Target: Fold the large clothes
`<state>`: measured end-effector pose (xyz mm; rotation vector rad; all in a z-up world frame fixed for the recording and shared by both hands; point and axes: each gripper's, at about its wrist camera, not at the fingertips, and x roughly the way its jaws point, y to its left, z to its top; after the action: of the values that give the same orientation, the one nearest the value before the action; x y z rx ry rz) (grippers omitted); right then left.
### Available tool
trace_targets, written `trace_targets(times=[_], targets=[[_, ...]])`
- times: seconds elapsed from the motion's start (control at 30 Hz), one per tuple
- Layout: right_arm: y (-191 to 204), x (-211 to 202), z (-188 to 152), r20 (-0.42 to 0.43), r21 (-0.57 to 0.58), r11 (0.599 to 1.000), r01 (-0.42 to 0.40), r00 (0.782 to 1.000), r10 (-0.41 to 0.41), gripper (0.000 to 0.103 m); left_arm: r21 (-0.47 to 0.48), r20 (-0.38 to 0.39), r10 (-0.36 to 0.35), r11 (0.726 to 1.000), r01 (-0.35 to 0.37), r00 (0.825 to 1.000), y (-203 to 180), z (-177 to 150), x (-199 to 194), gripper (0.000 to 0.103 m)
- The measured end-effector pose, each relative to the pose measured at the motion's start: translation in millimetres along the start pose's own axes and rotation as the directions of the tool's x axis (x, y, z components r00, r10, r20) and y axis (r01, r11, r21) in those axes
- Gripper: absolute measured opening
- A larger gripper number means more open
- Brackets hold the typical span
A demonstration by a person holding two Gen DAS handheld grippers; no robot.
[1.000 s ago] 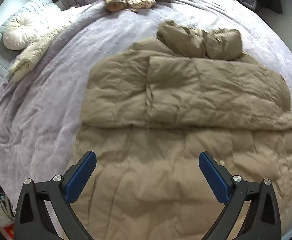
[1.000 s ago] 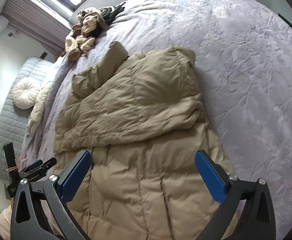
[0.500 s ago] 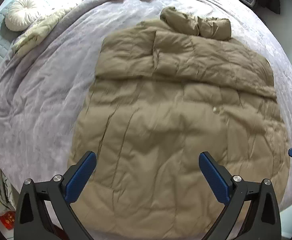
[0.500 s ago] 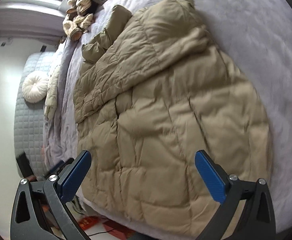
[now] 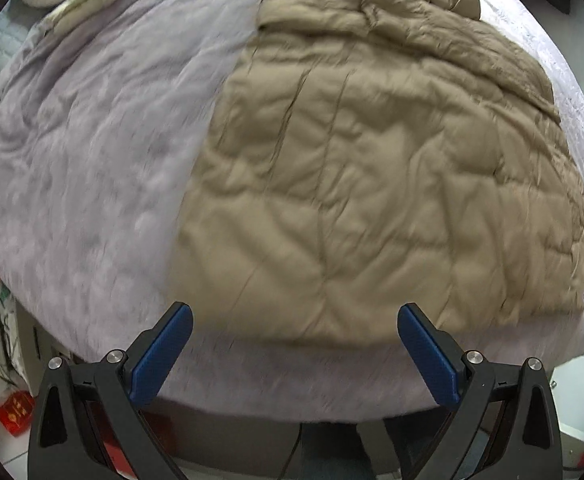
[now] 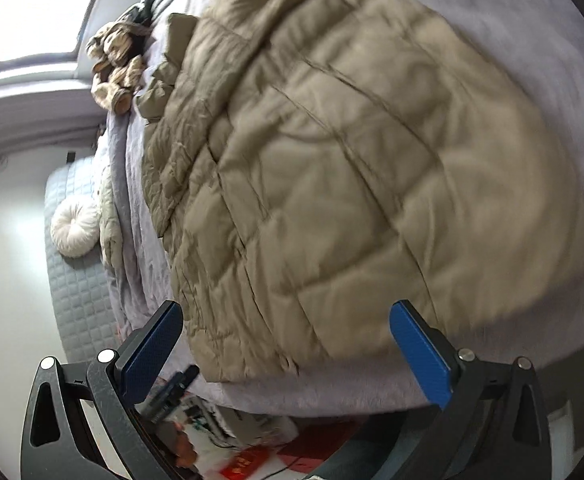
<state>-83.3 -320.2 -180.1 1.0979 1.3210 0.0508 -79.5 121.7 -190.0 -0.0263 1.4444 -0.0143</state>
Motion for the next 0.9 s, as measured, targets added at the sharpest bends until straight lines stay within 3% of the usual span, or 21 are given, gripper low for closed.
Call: trace_targets(times=[0.07,0.17,0.23,0.37,0.63,0.8,0.9], targets=[[-8.4,-0.4,-7.2,0.003,0.03,1.0,-0.001,1.0,0.001,0.103,-0.014,-0.009,-0.027,1.0,0.027,1.0,9.5,-9.2,3.2,0.103],[-18.0,-2.9,-14.6,0.009,0.067,0.998,-0.006,1.0,0.006,0.103,-0.093,-0.021,-0.138,0.986,0.135,0.99,30.7,-20.9,8.3,0.103],[-25.5,-5.4,-18.2,0.015,0.088,0.996,-0.015,1.0,0.014,0.103,-0.157,-0.029,-0.22,0.964,0.213,0.975,46.2,-28.1,16.0,0.103],[-39.3,-7.0,-23.9,0.022,0.121,0.993,-0.014,1.0,0.012,0.103,-0.236,-0.068,-0.307,0.93,0.283,0.949,59.8,-37.6,41.0,0.103],[-75.9,-3.2,-28.4,0.039,0.198,0.979,-0.037,0.999,0.03,0.103,-0.275,-0.028,-0.46,0.857,0.435,0.888,42.3,-26.0,68.1,0.103],[-92.3,7.0,-17.2,0.072,0.242,0.965,-0.103,0.994,0.088,0.103,-0.276,-0.02,-0.469,0.852,0.445,0.883,27.8,0.6,78.9,0.103],[-96.5,19.3,-11.3,0.072,0.259,0.957,-0.129,0.991,0.114,0.103,-0.275,-0.025,-0.451,0.861,0.428,0.892,20.7,8.7,84.1,0.103]])
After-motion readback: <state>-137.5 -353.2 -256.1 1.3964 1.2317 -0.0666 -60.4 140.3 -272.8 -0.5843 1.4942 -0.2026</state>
